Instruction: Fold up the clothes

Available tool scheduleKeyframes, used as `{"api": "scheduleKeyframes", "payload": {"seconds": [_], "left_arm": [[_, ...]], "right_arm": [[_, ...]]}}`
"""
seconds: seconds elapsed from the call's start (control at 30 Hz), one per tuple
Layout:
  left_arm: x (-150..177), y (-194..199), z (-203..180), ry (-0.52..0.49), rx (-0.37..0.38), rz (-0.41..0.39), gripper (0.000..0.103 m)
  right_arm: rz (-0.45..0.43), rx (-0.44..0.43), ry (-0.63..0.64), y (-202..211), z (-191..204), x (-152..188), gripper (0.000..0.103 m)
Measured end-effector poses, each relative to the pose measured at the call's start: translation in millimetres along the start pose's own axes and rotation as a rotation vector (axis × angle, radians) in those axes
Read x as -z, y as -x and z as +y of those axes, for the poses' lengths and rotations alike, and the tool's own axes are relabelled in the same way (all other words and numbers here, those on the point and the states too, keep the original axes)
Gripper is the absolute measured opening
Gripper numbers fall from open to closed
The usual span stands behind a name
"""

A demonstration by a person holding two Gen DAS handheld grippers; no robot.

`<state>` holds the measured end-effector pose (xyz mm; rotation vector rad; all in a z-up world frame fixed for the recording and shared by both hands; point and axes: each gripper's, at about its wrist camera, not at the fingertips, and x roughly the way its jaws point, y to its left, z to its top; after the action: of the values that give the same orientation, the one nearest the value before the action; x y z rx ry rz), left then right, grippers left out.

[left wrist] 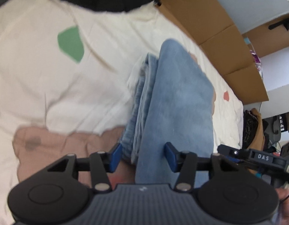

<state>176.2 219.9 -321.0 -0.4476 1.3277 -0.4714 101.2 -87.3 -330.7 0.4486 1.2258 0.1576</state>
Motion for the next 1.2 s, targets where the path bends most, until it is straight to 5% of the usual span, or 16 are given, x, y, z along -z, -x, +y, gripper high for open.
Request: {"api": "scheduleKeyframes", "payload": {"seconds": [0.07,0.13,0.23,0.4,0.73,0.83,1.0,1.2], "left_arm": [[4.7,-2.3,-0.8,0.004,0.007,0.019,0.050],[8.6,-5.1,-2.4,0.001,0.014,0.036,0.034],[12.2,-5.1,-7.7,-0.008,-0.010,0.039,0.026],[19.1,6.2,-21.2,0.002,0.010,0.040,0.021],[39.9,-15.0,2.3,0.067,-0.062,0.082,0.023],[32.5,-9.3,-9.9,0.012,-0.143,0.094,0.035],[14.0,11.2,-34.0,-0.134,-0.238,0.044,0.035],[-10.7,17.5,-60.9,-0.241,-0.263,-0.042,0.035]], "right_arm": [[-0.021,0.010,-0.030,5.6,-15.8,7.7,0.037],[-0.030,0.012,-0.066,10.4,-29.9,14.6,0.037],[-0.041,-0.004,-0.082,15.9,-40.7,23.3,0.037],[-0.046,-0.012,-0.083,22.0,-47.4,36.6,0.038],[-0.031,-0.029,-0.106,5.8,-55.1,54.4,0.038],[-0.035,-0.042,-0.087,1.8,-52.2,54.5,0.038],[-0.058,-0.063,-0.056,2.2,-46.5,52.3,0.038],[-0.100,-0.043,0.032,2.6,-31.3,47.1,0.038]]}}
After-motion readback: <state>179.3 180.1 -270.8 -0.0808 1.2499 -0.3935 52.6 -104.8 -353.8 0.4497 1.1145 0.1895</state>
